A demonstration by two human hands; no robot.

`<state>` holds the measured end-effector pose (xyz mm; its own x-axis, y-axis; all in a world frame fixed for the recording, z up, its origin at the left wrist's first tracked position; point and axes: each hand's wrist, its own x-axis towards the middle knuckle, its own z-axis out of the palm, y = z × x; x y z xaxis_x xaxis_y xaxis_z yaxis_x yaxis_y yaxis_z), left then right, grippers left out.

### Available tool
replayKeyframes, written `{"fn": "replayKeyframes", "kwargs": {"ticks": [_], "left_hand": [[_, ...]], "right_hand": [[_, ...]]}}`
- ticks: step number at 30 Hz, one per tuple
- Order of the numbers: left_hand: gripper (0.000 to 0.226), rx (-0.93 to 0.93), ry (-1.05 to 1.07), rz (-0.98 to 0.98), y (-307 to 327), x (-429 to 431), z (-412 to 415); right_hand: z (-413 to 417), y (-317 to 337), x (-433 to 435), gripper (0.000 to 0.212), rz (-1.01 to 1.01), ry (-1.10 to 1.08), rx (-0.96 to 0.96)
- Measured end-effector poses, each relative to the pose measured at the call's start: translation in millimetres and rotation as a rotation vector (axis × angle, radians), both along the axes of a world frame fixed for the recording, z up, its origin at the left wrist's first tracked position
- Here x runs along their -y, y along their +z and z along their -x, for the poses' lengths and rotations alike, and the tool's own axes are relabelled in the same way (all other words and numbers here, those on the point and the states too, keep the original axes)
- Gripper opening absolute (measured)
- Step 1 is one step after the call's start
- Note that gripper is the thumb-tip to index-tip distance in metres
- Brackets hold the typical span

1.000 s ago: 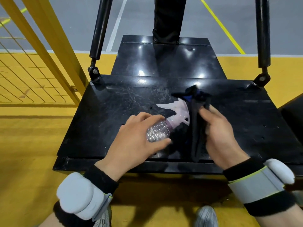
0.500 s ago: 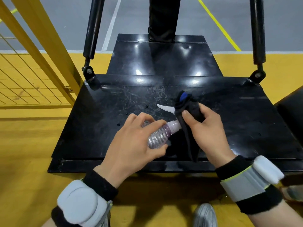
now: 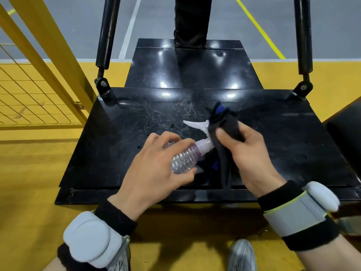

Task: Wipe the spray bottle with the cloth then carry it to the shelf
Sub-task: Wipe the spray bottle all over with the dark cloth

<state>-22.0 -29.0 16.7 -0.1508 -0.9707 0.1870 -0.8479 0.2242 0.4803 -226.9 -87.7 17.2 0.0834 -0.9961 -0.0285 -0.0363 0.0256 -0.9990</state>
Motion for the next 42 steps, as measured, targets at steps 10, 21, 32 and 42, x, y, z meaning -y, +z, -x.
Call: {"fn": "replayKeyframes", "kwargs": {"ticks": [10, 21, 32, 42], "left_hand": [[0.051, -0.406, -0.004, -0.179, 12.6, 3.2, 0.5], [0.028, -1.393, -0.042, -0.662, 27.4, 0.8, 2.4], [0.032, -1.334, 0.086, -0.774, 24.1, 2.5, 7.4], [0.038, -1.017, 0.184, -0.578, 9.5, 1.1, 9.5]], "right_hand": [[-2.1, 14.6, 8.0, 0.026, -0.341, -0.129, 0.587], [-7.6, 16.4, -0.1, 0.028, -0.12, 0.041, 0.457], [-12.4, 6.2, -1.9, 0.015, -0.325, -0.117, 0.331], [-16.0, -2.1, -2.2, 0.02, -0.31, 0.013, 0.191]]}}
